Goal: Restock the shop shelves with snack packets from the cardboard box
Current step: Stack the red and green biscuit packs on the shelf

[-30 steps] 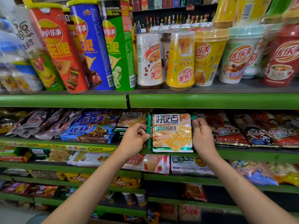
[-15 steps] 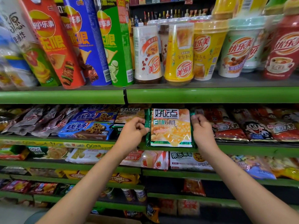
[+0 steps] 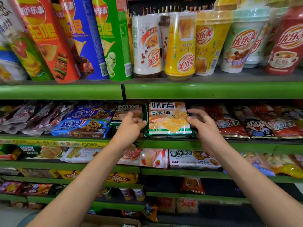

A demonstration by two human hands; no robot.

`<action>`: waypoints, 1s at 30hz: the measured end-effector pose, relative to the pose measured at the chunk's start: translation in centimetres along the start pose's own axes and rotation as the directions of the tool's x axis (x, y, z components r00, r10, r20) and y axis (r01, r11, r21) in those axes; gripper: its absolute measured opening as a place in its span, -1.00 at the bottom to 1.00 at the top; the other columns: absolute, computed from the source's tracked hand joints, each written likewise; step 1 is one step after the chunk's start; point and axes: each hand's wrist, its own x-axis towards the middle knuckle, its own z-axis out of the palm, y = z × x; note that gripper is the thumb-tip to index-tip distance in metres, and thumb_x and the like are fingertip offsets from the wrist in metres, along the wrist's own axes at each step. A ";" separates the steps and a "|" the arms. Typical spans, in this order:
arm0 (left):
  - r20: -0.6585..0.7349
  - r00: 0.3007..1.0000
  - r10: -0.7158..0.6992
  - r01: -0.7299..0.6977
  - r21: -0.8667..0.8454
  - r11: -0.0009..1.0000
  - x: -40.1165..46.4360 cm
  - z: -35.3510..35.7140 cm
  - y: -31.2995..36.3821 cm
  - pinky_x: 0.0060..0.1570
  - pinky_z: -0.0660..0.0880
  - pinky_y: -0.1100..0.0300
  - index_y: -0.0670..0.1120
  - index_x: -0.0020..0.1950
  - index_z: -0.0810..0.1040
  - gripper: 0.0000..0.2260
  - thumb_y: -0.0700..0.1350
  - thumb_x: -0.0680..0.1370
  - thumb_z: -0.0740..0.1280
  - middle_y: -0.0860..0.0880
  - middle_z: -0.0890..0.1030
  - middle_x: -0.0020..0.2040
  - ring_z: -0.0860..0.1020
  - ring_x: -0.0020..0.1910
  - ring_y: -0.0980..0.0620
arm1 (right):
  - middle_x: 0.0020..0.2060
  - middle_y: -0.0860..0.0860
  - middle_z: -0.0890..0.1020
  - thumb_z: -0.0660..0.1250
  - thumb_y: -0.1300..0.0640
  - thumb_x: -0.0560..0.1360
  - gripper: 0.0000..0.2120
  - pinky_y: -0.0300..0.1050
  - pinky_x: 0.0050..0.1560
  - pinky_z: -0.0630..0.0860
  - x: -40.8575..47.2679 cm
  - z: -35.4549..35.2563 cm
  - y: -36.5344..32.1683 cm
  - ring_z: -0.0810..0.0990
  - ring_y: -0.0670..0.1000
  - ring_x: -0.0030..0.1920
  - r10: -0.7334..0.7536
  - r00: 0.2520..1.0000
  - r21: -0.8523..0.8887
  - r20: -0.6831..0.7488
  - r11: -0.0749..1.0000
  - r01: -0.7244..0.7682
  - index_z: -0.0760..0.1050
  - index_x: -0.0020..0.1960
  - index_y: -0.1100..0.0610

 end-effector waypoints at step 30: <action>0.386 0.922 0.021 -0.374 0.879 0.294 13.4 2.9 2.3 0.50 0.16 0.06 -0.08 0.63 0.11 -0.43 0.10 0.69 0.18 -0.16 0.19 0.61 0.22 0.56 -0.16 | 0.39 0.14 0.51 0.41 0.07 0.55 -0.49 -0.07 0.32 0.44 10.4 0.6 -0.3 0.49 0.14 0.36 -0.125 0.983 -0.828 0.134 0.531 0.180 0.41 0.47 0.11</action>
